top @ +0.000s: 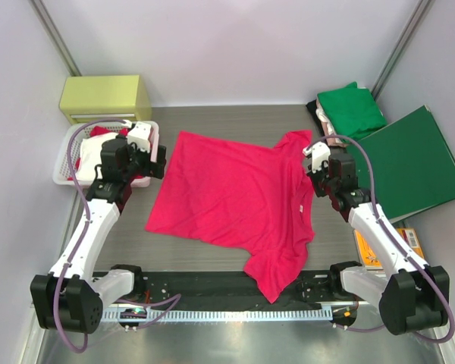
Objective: Fold and stack the t-shirts
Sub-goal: Flatten out the tshirt
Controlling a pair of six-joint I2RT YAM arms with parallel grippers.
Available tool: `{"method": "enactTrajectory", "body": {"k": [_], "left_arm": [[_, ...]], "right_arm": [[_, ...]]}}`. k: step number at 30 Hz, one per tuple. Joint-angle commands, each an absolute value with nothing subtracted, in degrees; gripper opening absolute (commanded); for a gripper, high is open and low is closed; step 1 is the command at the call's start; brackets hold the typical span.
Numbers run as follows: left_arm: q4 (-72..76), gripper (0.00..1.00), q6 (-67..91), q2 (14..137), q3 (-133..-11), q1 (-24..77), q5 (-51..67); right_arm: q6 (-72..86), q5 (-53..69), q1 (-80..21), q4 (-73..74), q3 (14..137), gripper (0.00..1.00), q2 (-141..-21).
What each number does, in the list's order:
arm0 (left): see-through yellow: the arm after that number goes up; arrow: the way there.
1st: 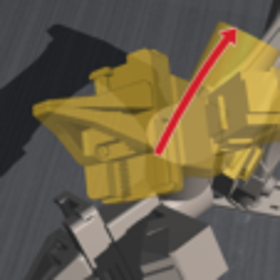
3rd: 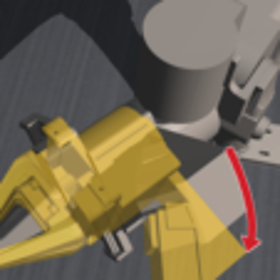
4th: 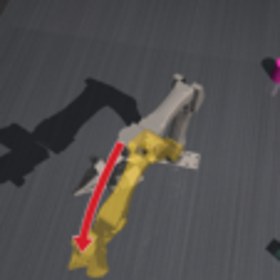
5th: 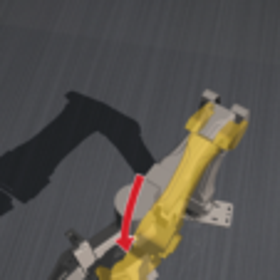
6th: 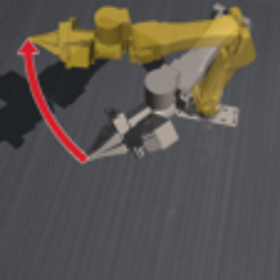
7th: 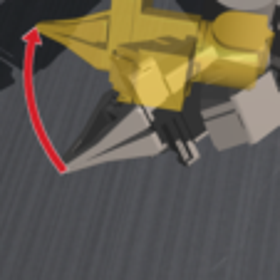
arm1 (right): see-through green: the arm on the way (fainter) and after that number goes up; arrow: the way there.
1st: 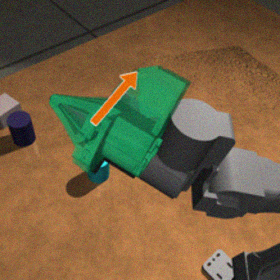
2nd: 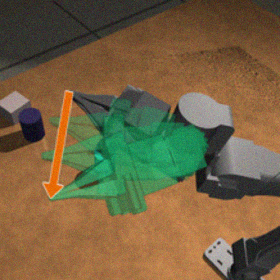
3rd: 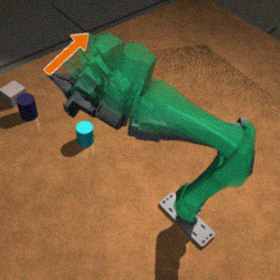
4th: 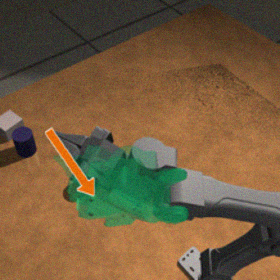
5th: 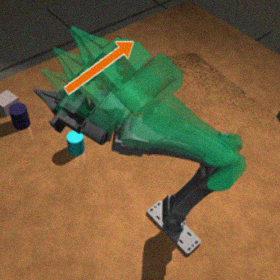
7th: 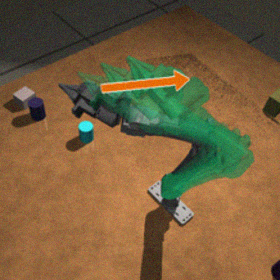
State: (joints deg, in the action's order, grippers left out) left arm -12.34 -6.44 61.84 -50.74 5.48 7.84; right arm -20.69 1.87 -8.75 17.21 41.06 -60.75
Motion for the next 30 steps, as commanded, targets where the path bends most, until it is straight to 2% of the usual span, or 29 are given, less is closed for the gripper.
{"method": "enactTrajectory", "body": {"k": [1, 28, 30], "left_arm": [[-10.02, 1.0, -6.94, 60.73, -52.21, 5.1, 7.91], [-10.63, 1.0, -7.82, 61.35, -52.29, 5.1, 5.63], [-10.37, 1.0, -7.82, 60.65, -52.12, 5.1, 5.36]], "right_arm": [[-20.92, 0.44, -8.35, 14.06, 40.52, 0.01, -59.15], [-20.92, 0.18, -8.35, 13.45, 40.25, 0.01, -54.94], [-20.92, -2.98, -8.35, 11.96, 40.08, 0.01, -53.27]]}}
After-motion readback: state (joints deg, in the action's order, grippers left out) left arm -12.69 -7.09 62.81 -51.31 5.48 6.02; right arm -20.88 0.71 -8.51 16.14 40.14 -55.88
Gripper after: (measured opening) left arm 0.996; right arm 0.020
